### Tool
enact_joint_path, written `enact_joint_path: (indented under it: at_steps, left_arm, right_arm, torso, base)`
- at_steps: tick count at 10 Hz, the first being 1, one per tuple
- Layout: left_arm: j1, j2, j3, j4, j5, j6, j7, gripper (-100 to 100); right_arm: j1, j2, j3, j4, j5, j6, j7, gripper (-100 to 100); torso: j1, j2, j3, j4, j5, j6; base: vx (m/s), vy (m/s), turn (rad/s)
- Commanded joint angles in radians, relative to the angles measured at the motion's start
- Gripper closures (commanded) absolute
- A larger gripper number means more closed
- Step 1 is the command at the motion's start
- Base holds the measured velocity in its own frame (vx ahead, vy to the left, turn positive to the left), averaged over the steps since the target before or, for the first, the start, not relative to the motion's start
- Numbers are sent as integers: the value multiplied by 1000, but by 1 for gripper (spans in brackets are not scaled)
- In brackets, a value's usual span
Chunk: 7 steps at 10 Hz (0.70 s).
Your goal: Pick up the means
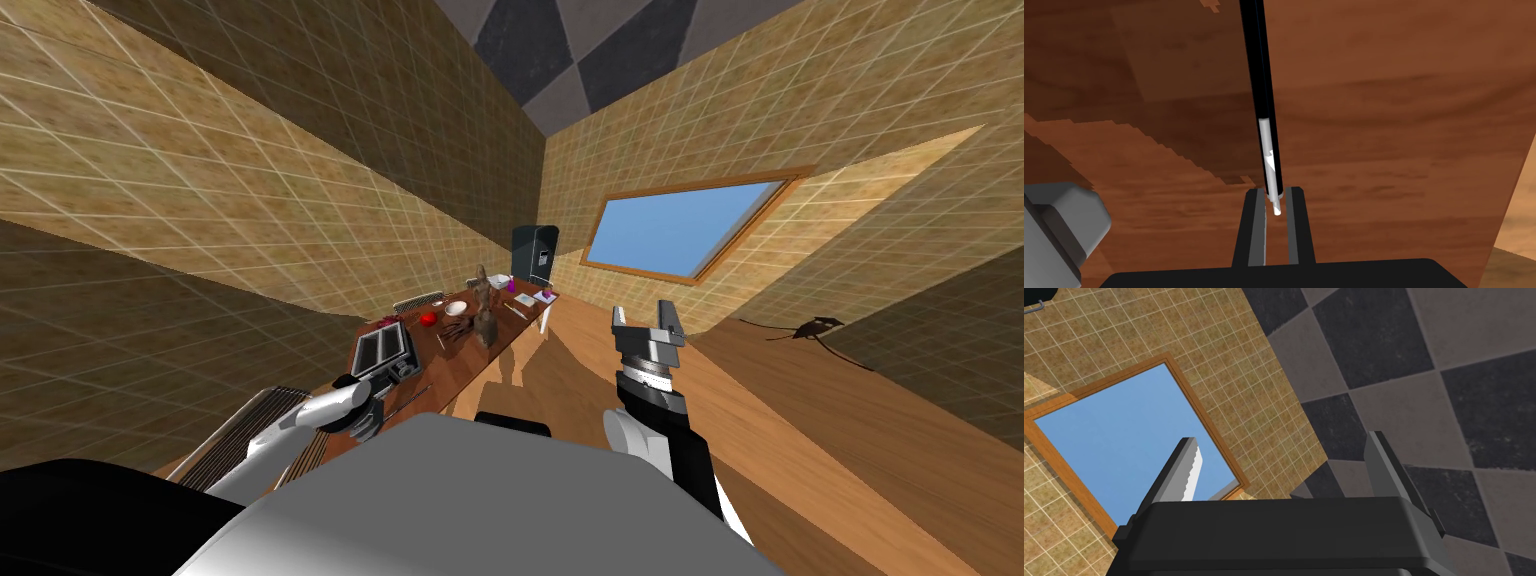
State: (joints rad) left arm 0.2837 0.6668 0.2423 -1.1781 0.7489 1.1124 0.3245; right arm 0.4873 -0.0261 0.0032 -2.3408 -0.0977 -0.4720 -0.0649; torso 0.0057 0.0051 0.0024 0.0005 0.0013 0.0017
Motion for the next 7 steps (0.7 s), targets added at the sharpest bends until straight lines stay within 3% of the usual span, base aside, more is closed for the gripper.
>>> enact_joint_path:
  at_steps: [1, 6, 7]
  left_arm:
    - [2, 3, -8, -14, -1, 7, 28, 100]
    - [7, 30, -64, -93, 0, 39, 166, 100]
    - [7, 30, -64, -93, 0, 39, 175, 100]
  right_arm:
    - [0, 0, 0, 0, 0, 0, 0, 0]
    - [0, 0, 0, 0, 0, 0, 0, 0]
    - [0, 0, 0, 0, 0, 0, 0, 0]
  torso:
    - [0, 0, 0, 0, 0, 0]
    - [0, -1, -1, 0, 0, 0]
    - [0, 0, 0, 0, 0, 0]
  base:
    - [-66, 30, -18]
    - [-70, 37, -87]
    - [-56, 23, -50]
